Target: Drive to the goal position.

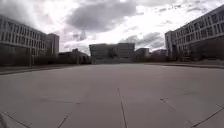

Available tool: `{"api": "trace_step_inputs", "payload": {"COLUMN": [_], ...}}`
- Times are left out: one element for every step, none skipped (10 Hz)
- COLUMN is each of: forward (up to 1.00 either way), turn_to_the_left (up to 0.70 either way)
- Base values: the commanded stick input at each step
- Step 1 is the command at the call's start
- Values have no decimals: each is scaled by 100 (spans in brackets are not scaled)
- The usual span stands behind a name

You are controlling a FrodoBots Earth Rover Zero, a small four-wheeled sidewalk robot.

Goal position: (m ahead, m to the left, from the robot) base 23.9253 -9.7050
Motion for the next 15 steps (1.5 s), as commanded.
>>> {"api": "trace_step_inputs", "payload": {"forward": [70,70,70,70,70,70,70,70,70,70,70,70,70,70,70], "turn_to_the_left": [1,1,1,1,1,1,1,1,1,1,1,1,1,1,1]}}
